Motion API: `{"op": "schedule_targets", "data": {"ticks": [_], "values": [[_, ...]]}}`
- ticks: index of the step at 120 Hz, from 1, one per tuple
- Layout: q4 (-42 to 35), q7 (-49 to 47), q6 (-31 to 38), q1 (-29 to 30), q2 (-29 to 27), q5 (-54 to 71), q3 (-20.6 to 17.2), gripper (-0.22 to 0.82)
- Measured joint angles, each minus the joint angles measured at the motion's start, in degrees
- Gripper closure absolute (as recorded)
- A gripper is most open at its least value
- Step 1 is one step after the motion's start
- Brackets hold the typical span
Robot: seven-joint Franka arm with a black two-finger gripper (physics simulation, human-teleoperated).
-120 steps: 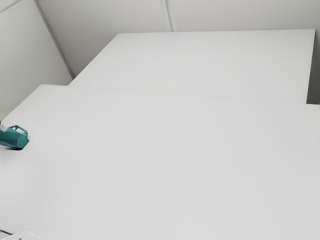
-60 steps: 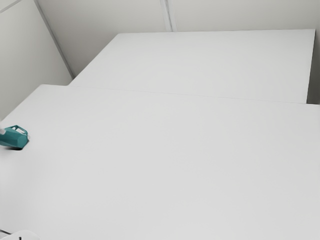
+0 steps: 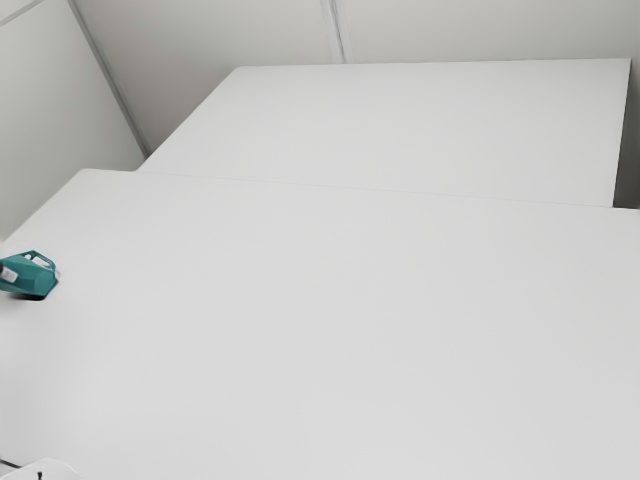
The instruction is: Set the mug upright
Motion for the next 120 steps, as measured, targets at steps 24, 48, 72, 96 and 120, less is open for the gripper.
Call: {"op": "schedule_targets", "data": {"ticks": [24,48,72,96,120], "values": [[3.8,0.5,-5.1,0.9,2.0,-0.3,-1.6,0.0],[5.2,1.3,-6.7,1.1,3.8,-0.8,-1.8,0.0],[6.5,2.4,-6.9,3.1,4.8,-1.7,-6.4,0.0],[6.5,3.2,-8.7,3.2,4.5,-1.9,-6.6,0.19],[6.3,3.6,-10.8,3.3,3.4,-2.0,-6.8,0.43]]}}
